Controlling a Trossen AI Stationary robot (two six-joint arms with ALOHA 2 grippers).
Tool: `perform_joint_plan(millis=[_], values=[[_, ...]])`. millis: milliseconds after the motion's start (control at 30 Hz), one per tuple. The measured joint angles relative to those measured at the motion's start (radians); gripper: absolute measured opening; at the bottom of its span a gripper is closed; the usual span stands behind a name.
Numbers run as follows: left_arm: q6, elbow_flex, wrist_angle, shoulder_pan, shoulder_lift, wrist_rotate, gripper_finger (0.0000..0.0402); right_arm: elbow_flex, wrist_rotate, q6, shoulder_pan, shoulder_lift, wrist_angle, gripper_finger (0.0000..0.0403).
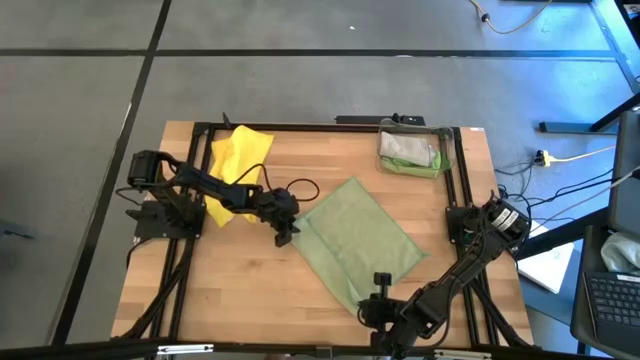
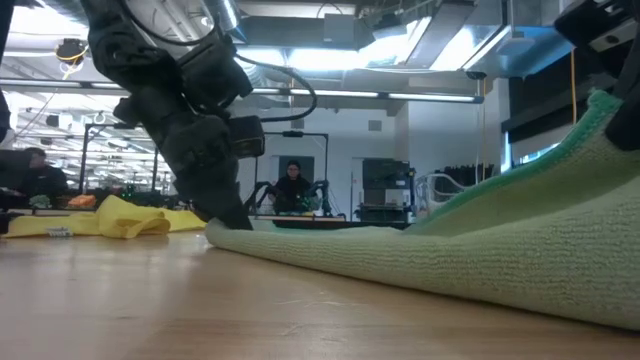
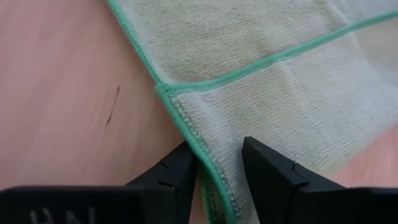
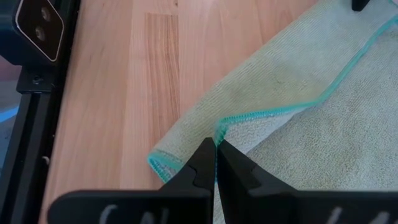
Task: Fold microfiber towels
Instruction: Fold the light green cloth
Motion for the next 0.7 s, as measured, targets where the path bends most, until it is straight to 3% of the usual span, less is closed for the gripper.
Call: perform_joint_plan(millis=[233,700], values=[[-0.049,0.000,-0.013,-0.058,-0.003,-0.070,0.0104,0.000,0.000,0.001,0.008,0.000,0.000,0.0011],[0.125,-0.003,-0.017,-0.120,-0.005,-0.233,0.0072,0.000,0.000,0.001,0.008,0.000,0.000,0.0011]])
